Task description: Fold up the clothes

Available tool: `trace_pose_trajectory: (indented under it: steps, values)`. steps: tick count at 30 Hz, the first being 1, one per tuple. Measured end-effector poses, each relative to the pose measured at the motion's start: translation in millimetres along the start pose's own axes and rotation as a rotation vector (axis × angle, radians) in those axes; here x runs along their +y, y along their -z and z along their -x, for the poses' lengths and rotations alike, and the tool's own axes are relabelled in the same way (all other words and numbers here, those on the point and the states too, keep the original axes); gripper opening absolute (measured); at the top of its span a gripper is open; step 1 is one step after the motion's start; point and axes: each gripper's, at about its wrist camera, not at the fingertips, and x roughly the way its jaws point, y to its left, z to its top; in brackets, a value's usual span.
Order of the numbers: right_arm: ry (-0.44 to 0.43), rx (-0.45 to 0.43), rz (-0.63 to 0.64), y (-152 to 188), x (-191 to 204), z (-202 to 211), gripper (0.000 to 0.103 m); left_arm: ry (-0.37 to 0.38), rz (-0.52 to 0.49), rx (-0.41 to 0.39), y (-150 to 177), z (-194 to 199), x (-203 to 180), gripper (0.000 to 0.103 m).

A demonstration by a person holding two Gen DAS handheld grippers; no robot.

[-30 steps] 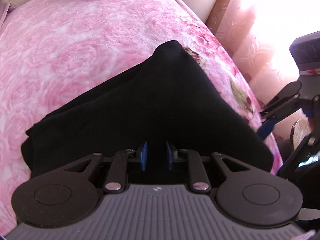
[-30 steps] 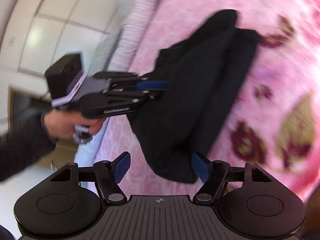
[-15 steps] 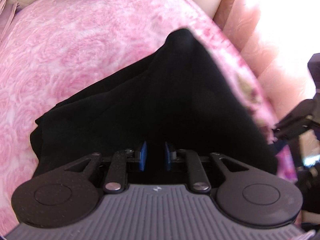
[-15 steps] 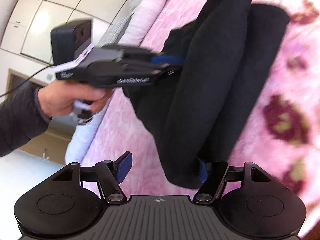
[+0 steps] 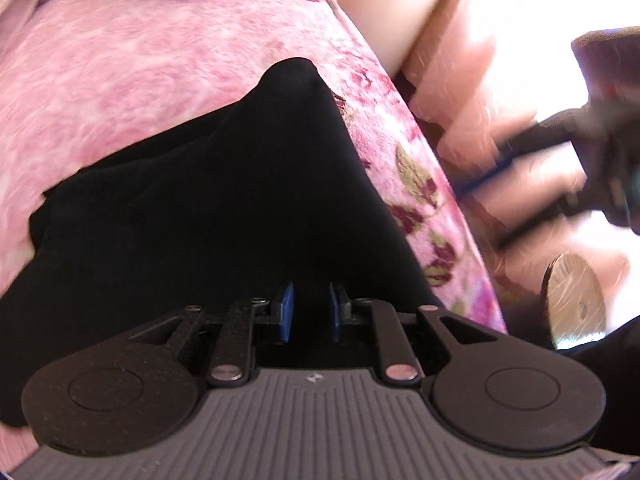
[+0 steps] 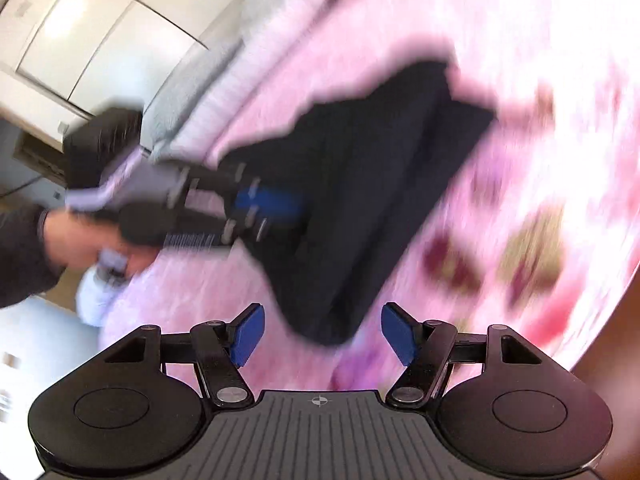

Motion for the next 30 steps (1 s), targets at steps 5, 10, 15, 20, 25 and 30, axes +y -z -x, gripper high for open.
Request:
trace_pose_trajectory:
  steps: [5,10,15,20,25,30]
  values:
    - [0.02,-0.036,0.145,-39,-3,-42,0.067,-0.051,0.045,-0.023,13,-18,-12,0.014]
    - [0.168,0.004,0.287,-51,-38,-84,0.061,-0.064,0.052,-0.03,7,-20,-12,0.013]
    - [0.201,-0.019,0.343,-64,-21,-62,0.062,-0.105,0.104,-0.076,6,3,5,0.017]
    - [0.225,-0.011,0.352,-78,-35,-73,0.062,-0.292,0.288,-0.077,32,24,83,0.017]
    - [0.231,0.052,0.33,-93,-68,-80,0.062,-0.316,0.369,-0.035,58,6,145,0.003]
    - [0.251,0.075,0.36,-105,-49,-67,0.062,-0.327,0.411,-0.086,47,26,139,0.015]
